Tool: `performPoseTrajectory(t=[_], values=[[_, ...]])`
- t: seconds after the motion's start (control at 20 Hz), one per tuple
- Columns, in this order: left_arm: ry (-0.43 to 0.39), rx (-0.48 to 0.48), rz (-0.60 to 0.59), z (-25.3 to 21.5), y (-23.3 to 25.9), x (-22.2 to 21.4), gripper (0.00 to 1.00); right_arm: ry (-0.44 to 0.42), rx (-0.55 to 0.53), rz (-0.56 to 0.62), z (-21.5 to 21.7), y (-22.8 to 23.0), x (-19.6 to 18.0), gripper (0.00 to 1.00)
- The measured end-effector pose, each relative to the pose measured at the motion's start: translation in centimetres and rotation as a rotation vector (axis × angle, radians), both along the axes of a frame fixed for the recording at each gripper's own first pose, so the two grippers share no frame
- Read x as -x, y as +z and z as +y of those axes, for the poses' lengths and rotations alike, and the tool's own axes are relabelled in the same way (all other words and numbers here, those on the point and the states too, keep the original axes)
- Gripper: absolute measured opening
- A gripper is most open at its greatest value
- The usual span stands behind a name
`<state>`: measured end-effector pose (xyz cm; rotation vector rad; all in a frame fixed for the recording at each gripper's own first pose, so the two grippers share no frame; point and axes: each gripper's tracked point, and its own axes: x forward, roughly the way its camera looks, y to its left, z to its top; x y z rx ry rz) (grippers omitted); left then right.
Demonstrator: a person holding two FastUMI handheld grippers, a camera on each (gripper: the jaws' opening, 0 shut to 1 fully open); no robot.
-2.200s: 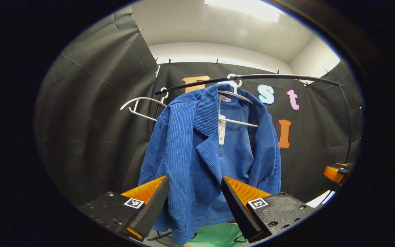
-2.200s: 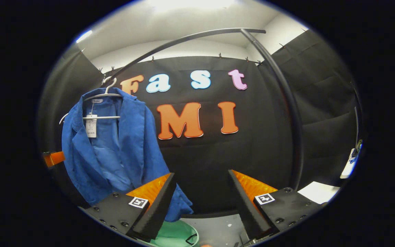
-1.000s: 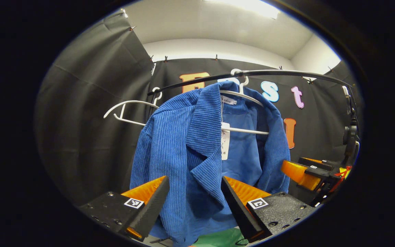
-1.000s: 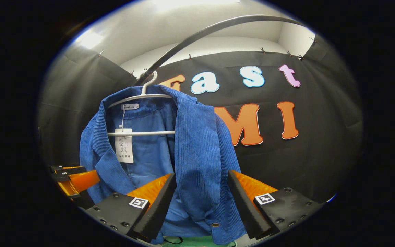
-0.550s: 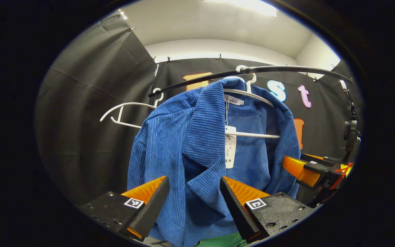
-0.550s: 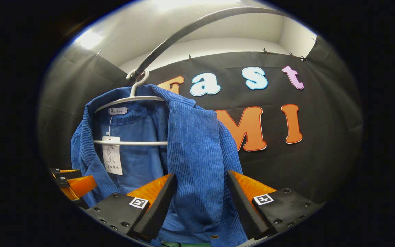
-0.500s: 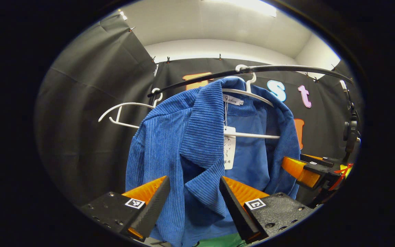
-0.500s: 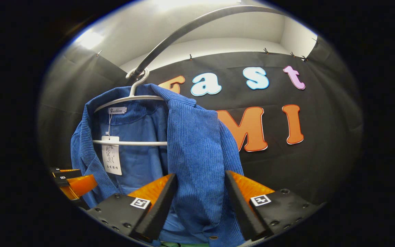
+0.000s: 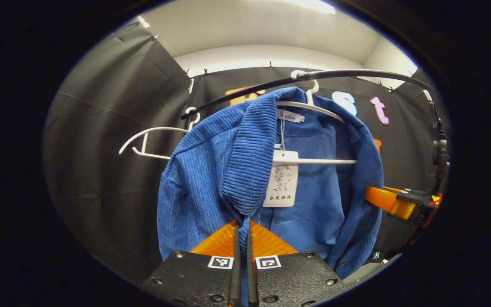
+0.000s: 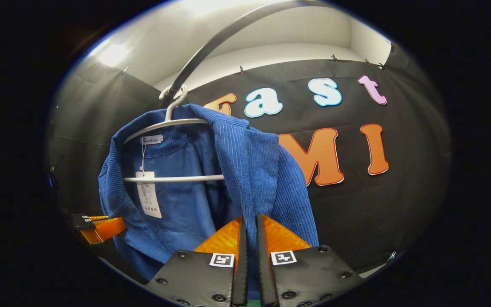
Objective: Grasp the clothes on the hanger with both hands and then place them into the laundry hamper below.
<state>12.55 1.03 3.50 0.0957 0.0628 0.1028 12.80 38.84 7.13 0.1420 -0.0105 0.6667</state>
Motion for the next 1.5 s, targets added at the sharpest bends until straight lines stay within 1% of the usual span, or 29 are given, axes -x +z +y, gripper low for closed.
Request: performPoseTrajectory(t=[0.05,0.1,0.2,0.25,0.35,0.4,0.5,0.6,0.8,0.9,1.05,1.1,1.25,1.35,1.5], values=[[0.008,0.002,-0.007,0.2,0.4,0.3,0.02,0.000,0.004,-0.009,-0.3,1.0,0.3,0.05],[0.008,0.003,-0.014,0.6,0.7,0.7,0.01,0.004,0.001,-0.018,-0.2,1.3,0.5,0.08],[0.003,0.012,-0.023,0.7,1.5,1.6,0.01,0.016,-0.016,-0.019,-0.1,2.0,0.4,0.07],[-0.008,0.030,-0.021,0.6,1.8,2.0,0.00,0.021,-0.028,-0.012,-0.3,2.1,0.3,0.08],[-0.041,0.084,-0.027,0.4,2.6,2.7,0.00,0.062,-0.062,0.033,-0.3,2.0,0.6,0.08],[-0.045,0.092,-0.032,0.8,3.3,3.2,0.00,0.085,-0.088,0.067,-0.2,2.0,0.5,0.08],[-0.038,0.071,-0.046,1.5,4.5,4.1,0.00,0.131,-0.159,0.132,-0.3,2.4,0.1,0.08],[-0.034,0.064,-0.061,2.1,5.7,4.8,0.00,0.170,-0.228,0.175,-1.2,3.5,-0.7,0.08],[-0.046,0.101,-0.065,3.8,7.4,5.5,0.00,0.221,-0.374,0.280,-3.4,5.6,-3.2,0.08],[-0.042,0.091,-0.080,4.9,8.8,5.8,0.00,0.244,-0.420,0.299,-4.2,6.5,-4.2,0.08],[-0.070,0.062,-0.106,6.0,11.2,6.5,0.00,0.281,-0.448,0.337,-4.8,6.5,-5.2,0.07],[-0.072,0.044,-0.121,6.6,12.0,6.5,0.00,0.279,-0.463,0.339,-5.1,6.8,-5.8,0.08],[-0.049,-0.028,-0.154,8.3,14.4,6.5,0.00,0.295,-0.478,0.359,-4.7,6.9,-6.2,0.08],[-0.037,-0.063,-0.167,8.7,15.4,6.2,0.00,0.307,-0.489,0.367,-4.4,6.9,-6.1,0.08],[-0.023,-0.066,-0.189,9.0,16.6,6.3,0.00,0.318,-0.521,0.377,-4.3,7.1,-6.4,0.06]])
